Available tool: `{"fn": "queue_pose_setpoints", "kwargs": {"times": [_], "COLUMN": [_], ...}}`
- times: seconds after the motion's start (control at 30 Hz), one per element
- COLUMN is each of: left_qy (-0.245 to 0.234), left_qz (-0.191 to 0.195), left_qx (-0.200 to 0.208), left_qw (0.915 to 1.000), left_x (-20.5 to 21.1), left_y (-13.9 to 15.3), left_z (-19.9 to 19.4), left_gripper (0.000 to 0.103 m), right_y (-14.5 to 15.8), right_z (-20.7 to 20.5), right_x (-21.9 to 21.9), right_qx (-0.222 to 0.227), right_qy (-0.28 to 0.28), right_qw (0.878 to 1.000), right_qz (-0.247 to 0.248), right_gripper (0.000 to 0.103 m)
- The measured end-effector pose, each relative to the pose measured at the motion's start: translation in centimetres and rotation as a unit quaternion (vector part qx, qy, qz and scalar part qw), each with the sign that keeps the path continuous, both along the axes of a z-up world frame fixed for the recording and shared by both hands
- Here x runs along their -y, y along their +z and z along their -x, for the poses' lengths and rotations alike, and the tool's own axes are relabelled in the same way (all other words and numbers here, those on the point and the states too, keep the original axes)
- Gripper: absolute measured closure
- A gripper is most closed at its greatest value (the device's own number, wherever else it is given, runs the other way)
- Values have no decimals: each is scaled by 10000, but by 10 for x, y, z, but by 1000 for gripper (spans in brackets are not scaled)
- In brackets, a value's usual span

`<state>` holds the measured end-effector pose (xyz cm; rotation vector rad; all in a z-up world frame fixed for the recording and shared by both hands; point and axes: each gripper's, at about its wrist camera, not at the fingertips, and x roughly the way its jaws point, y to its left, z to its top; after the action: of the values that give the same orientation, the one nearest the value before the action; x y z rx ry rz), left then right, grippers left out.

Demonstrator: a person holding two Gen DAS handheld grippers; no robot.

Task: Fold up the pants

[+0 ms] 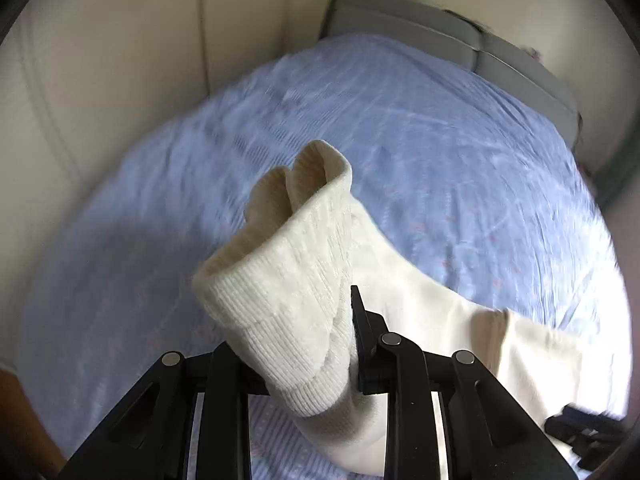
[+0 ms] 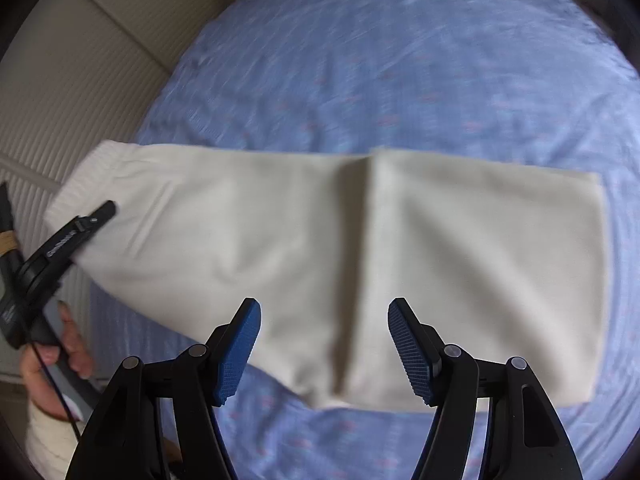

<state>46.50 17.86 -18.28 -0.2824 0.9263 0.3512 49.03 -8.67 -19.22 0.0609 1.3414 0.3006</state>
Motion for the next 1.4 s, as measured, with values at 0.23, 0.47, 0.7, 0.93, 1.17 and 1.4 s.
{"fn": "queue_pose_setpoints", "kwargs": {"times": [0.23, 0.47, 0.7, 0.93, 1.17, 1.4], "left_qy": [-546, -1292, -1857, -2217, -2646, -2970], "left_qz": [5, -27, -218, -476, -604, -5], "left_qx": [166, 85, -289, -1023, -1468, -1905], "left_qw": [9984, 9916, 9819, 9686, 9512, 9357], "left_x": [68, 157, 252, 350, 421, 456], "left_y": [54, 81, 70, 23, -4, -26], "left_z": [-10, -25, -38, -56, -55, -57], "left_gripper": [79, 79, 80, 80, 79, 49], "right_y": [51, 81, 93, 87, 66, 57], "right_z": [17, 37, 58, 68, 71, 69], "right_x": [73, 132, 197, 255, 305, 334], "right_qx": [406, 659, 785, 704, 526, 436], "right_qy": [-286, -494, -695, -1057, -1418, -1536], "right_qw": [9988, 9963, 9940, 9916, 9881, 9867], "right_qz": [-26, -242, -305, -235, -281, -297], "right_gripper": [35, 35, 35, 35, 35, 35]}}
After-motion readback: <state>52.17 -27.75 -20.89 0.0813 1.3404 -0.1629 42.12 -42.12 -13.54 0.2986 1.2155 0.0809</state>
